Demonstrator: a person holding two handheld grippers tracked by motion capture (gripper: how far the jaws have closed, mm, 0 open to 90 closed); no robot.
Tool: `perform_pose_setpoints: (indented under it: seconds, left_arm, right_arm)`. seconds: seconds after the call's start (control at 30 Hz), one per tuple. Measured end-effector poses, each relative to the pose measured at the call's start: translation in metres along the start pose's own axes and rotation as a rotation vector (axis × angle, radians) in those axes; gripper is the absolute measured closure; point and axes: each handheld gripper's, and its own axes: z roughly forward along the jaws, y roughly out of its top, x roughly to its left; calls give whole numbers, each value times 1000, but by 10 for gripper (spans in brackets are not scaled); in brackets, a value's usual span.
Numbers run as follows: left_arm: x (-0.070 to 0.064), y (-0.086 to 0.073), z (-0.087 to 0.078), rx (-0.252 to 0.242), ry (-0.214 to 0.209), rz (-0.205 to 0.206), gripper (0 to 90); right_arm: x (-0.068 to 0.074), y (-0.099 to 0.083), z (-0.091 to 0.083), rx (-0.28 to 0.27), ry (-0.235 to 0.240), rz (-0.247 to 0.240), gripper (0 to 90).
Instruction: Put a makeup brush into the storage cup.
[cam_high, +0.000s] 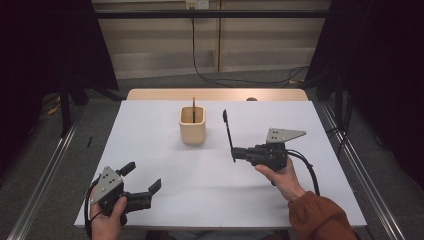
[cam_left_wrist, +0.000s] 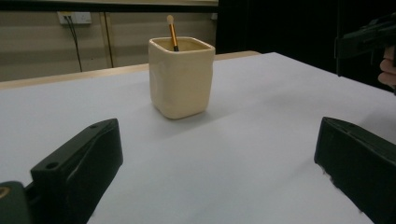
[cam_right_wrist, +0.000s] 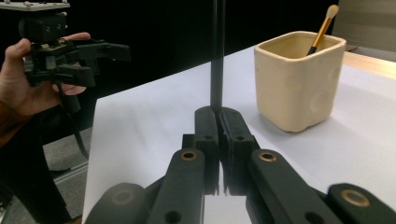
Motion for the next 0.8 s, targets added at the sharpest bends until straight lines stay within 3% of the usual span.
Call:
perform_pose_setpoints:
  seconds: [0.8]
  left_arm:
    - [-25,25,32,2,-112,43,11]
  right_arm:
    - [3,-2,9,19,18,3,870]
